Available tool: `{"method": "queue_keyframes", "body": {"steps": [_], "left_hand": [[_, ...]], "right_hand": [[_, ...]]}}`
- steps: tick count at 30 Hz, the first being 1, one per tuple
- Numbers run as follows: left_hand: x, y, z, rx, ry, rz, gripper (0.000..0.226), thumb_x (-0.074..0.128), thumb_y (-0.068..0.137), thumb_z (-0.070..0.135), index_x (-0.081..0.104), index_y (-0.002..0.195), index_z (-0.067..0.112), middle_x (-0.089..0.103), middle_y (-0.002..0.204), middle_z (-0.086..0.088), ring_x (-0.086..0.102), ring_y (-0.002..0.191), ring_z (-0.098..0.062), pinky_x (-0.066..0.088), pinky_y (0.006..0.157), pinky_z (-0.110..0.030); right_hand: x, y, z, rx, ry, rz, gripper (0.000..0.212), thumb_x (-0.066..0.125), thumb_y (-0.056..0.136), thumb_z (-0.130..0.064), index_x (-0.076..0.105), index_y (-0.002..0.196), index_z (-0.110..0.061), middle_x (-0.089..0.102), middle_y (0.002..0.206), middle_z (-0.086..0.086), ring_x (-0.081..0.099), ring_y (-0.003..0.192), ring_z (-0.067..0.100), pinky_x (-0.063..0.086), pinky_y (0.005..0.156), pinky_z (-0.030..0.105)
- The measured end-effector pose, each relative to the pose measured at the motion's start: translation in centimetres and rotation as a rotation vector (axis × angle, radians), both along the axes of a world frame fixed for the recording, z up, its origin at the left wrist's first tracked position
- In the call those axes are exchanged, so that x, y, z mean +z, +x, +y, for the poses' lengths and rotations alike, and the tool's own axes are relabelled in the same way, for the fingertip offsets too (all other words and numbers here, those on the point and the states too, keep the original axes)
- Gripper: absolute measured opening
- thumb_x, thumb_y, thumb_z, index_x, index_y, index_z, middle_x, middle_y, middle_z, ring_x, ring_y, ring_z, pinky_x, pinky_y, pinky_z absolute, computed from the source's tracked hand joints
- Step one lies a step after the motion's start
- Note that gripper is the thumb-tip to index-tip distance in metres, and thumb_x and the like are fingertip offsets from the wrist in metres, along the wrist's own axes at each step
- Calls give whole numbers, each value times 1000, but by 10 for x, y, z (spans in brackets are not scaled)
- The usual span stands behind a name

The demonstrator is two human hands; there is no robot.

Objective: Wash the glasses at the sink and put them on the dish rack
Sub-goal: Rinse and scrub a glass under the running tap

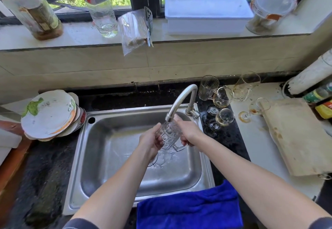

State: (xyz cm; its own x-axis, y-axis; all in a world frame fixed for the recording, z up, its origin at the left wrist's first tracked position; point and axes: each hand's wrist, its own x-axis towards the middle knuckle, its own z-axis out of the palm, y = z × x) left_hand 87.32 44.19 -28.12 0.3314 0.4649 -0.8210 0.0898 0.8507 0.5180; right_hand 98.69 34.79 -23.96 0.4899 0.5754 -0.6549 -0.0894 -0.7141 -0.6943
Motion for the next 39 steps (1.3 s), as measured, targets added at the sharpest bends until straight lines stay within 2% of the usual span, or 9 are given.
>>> {"method": "queue_keyframes", "body": {"steps": [5, 10, 15, 18, 22, 27, 34, 36, 39], "left_hand": [[7, 3, 11, 33, 113, 71, 19, 64, 89, 12, 55, 72, 9, 43, 40, 4, 38, 30, -6, 28, 34, -14], [26, 7, 13, -60, 170, 42, 13, 50, 93, 2, 61, 100, 1, 52, 49, -3, 52, 37, -13, 42, 39, -19], [68, 20, 2, -532, 187, -144, 22, 35, 98, 7, 57, 95, 3, 68, 83, -21, 67, 68, -29, 54, 56, -30], [75, 16, 16, -790, 355, 25, 23, 40, 94, 6, 58, 107, -2, 67, 72, -17, 62, 55, -26, 49, 49, -27], [57, 4, 25, -1096, 770, 308, 28, 57, 89, 16, 67, 114, 13, 66, 86, -19, 63, 69, -26, 48, 54, -28], [57, 22, 7, -1007, 542, 152, 28, 39, 99, 24, 52, 121, 12, 60, 72, -13, 61, 56, -25, 42, 46, -26], [56, 24, 14, -1038, 730, 339, 26, 45, 97, 18, 59, 87, 0, 58, 56, -12, 52, 38, -20, 37, 37, -21], [51, 17, 18, -1021, 730, 386, 23, 41, 93, 10, 58, 80, 2, 56, 54, -10, 49, 36, -19, 34, 37, -21], [42, 6, 25, -923, 631, 425, 23, 39, 87, -1, 58, 74, -1, 52, 53, -12, 43, 31, -16, 27, 36, -16]], "right_hand": [[-20, -23, -9, -4, 115, -230, 83, 23, 72, -92, 52, 116, -27, 63, 106, 2, 61, 96, 23, 51, 83, 45], [-25, -20, -13, -130, 234, -11, 94, 55, 74, -78, 27, 148, -27, 44, 146, -2, 58, 95, 14, 36, 55, 18], [-22, 10, -21, -362, 5, 318, 54, 47, 86, -69, 57, 123, -31, 63, 90, 0, 47, 60, 7, 39, 46, 19], [-29, 19, -37, -388, -117, 493, 53, 49, 84, -70, 66, 99, -22, 65, 66, -1, 33, 45, 6, 23, 37, 15], [-48, 11, -47, -435, -125, 771, 65, 48, 81, -71, 69, 92, -11, 63, 75, 2, 27, 43, 6, 14, 40, 16], [-46, 9, -35, -482, -150, 893, 52, 45, 84, -67, 60, 82, -17, 62, 67, 0, 27, 46, 6, 8, 46, 18], [-38, 8, -22, -288, -150, 766, 65, 35, 88, -72, 62, 104, -16, 66, 79, 5, 35, 43, 7, 18, 35, 14], [-35, 5, -19, -261, -71, 545, 55, 35, 96, -61, 57, 120, -17, 63, 100, 4, 54, 54, 12, 32, 38, 19], [-28, -3, -25, -98, 89, -54, 43, 43, 98, -50, 61, 111, -14, 61, 100, -5, 62, 84, 18, 52, 71, 36]]}}
